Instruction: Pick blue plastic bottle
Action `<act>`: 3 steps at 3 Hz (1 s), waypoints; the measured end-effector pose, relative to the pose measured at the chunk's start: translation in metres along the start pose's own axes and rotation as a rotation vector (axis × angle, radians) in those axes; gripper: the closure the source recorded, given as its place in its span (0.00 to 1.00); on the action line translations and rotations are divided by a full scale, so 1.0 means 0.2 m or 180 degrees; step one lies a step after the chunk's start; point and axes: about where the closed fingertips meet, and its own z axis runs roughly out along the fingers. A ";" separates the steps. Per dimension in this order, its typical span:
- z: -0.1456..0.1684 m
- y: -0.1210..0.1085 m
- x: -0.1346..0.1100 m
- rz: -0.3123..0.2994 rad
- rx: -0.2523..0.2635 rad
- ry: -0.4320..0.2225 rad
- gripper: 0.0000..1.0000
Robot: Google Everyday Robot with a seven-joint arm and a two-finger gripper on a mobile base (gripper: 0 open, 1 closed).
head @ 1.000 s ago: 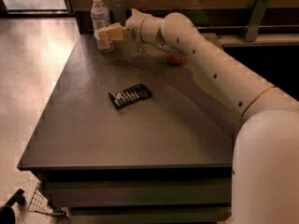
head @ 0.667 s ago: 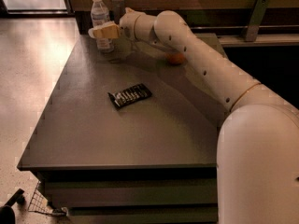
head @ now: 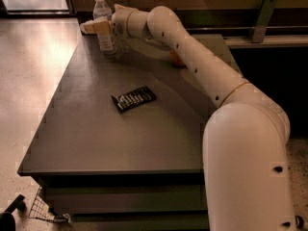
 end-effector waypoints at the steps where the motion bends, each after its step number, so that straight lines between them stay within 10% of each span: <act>1: 0.01 0.01 0.00 -0.0001 -0.0006 0.0000 0.38; 3: 0.03 0.03 0.00 0.0004 -0.0031 0.0002 0.84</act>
Offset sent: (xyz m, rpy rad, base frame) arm -0.0008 0.0016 0.0000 -0.0001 -0.0002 0.0017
